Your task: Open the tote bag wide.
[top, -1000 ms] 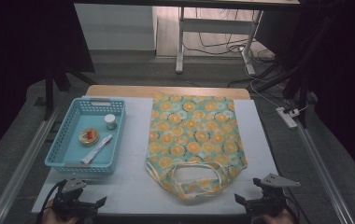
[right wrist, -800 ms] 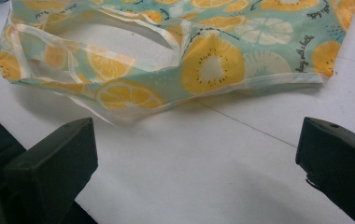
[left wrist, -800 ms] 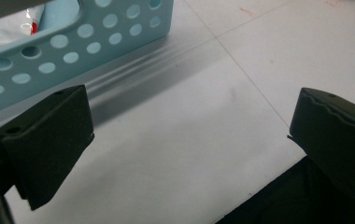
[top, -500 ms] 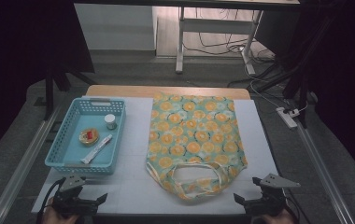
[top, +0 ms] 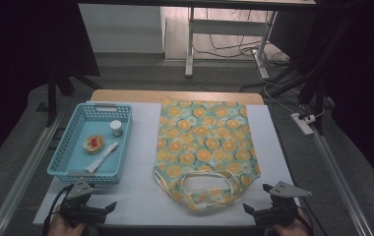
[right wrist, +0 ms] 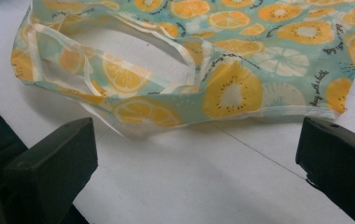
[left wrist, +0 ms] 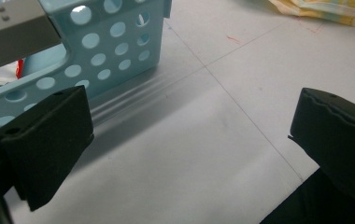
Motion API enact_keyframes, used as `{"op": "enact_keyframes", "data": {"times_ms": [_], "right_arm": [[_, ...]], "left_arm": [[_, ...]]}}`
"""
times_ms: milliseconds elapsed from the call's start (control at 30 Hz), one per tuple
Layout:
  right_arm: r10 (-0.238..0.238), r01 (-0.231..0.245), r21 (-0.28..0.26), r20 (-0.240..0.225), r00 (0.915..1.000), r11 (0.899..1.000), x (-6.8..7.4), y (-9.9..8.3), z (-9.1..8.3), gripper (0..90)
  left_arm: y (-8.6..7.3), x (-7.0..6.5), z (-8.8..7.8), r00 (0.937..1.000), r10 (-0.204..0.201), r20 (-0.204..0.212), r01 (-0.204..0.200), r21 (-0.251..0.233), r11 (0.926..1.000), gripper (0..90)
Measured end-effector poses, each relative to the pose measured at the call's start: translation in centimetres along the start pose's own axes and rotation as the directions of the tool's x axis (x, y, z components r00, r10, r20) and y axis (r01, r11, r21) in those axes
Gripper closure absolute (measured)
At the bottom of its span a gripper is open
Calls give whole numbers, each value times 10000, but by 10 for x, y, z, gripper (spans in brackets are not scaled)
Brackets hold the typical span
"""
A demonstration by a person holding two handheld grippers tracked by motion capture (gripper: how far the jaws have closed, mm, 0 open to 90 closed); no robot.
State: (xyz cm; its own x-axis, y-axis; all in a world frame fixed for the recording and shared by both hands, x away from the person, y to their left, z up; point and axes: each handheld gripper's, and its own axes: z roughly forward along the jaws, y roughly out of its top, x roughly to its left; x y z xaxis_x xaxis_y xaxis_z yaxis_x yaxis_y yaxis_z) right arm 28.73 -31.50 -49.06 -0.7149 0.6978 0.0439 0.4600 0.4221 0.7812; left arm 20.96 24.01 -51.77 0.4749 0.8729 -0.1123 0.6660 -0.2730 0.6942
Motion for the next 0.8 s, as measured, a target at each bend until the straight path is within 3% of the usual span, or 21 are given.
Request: {"op": "enact_keyframes", "data": {"times_ms": [267, 800], "right_arm": [[-1, 0, -33, -350, 9994, 10000, 5, 7, 4, 0], [-506, 516, 83, -867, 9950, 9986, 22, 20, 18, 0]], "left_arm": [[1, 4, 2, 9987, -183, 478, 183, -9, 9998, 1], [4, 4, 6, 9978, -15, 656, 17, -39, 10000, 0]]}}
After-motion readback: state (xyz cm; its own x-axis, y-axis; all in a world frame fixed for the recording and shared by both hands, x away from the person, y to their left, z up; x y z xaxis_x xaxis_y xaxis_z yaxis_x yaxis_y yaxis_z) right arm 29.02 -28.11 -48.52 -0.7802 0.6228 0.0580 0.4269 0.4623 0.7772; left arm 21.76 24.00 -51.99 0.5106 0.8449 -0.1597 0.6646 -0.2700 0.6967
